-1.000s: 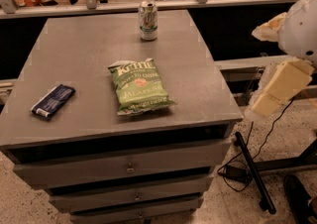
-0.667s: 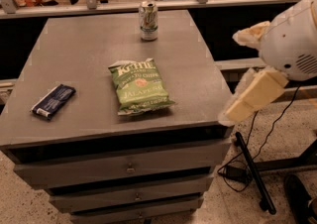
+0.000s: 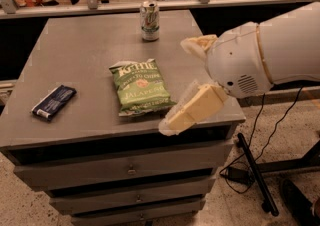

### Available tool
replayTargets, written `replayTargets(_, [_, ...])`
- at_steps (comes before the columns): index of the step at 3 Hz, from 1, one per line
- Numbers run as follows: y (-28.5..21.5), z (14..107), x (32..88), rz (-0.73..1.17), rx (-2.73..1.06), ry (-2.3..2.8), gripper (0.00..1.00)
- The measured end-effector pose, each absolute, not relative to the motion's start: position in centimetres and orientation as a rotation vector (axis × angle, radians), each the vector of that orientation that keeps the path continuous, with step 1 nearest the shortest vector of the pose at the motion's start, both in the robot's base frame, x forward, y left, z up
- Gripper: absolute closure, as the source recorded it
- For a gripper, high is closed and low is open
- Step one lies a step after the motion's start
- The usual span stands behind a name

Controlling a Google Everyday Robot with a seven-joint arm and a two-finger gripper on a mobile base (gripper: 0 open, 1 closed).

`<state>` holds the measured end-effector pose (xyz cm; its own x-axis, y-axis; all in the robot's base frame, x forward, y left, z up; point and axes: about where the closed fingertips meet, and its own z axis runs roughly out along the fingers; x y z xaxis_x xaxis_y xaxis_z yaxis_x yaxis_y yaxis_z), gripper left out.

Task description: Move rxbar blueberry near 7up can

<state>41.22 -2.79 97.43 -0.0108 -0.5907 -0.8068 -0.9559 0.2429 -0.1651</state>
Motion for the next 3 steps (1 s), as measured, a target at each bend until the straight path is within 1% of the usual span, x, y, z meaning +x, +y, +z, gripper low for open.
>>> replayTargets(1, [-2.4, 97.1, 40.9, 0.577, -1.435, 1.702, 0.00])
replayTargets(3, [4.4, 93.1, 42.4, 0.657, -1.509, 1.538, 0.00])
